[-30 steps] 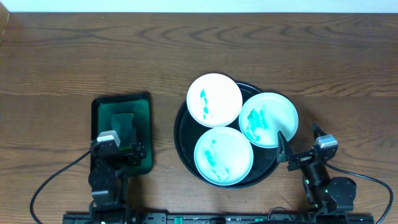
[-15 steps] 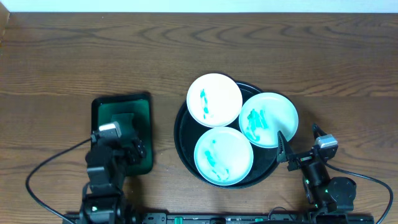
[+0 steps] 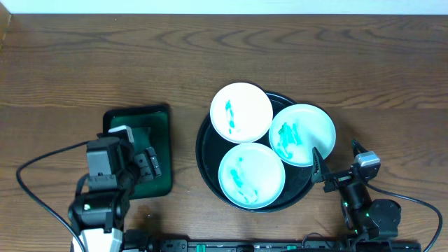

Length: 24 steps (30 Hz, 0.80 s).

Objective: Clean dirty plates on tray and stack at the side
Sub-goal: 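Move the left gripper over the green sponge in the left tray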

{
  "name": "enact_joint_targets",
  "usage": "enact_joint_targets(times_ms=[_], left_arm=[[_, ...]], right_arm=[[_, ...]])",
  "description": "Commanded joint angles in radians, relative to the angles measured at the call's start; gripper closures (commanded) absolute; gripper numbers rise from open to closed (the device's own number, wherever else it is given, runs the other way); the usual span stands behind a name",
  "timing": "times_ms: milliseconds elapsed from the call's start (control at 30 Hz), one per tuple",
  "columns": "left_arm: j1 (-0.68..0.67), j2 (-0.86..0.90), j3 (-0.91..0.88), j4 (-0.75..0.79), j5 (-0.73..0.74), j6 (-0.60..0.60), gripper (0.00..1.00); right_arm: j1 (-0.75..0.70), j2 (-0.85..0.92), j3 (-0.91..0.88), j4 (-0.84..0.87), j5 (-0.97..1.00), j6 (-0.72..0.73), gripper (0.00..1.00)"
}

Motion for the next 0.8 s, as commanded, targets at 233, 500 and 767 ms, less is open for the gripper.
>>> enact_joint_targets(times_ms=[233, 500, 767], left_arm=[[-0.004, 0.093, 0.173, -0.141, 0.046, -0.064, 0.15], [-0.004, 0.212, 0.276, -0.290, 0.045, -0.068, 0.15], [-0.004, 0.224, 0.294, -0.328, 0.165, -0.070, 0.15]], right_arm=[[0.017, -0.003, -0.002, -0.005, 0.006, -0.004, 0.01], [0.017, -0.003, -0.002, -0.005, 0.006, -0.003, 0.01], [0.017, -0.003, -0.002, -0.005, 0.006, -0.004, 0.01]])
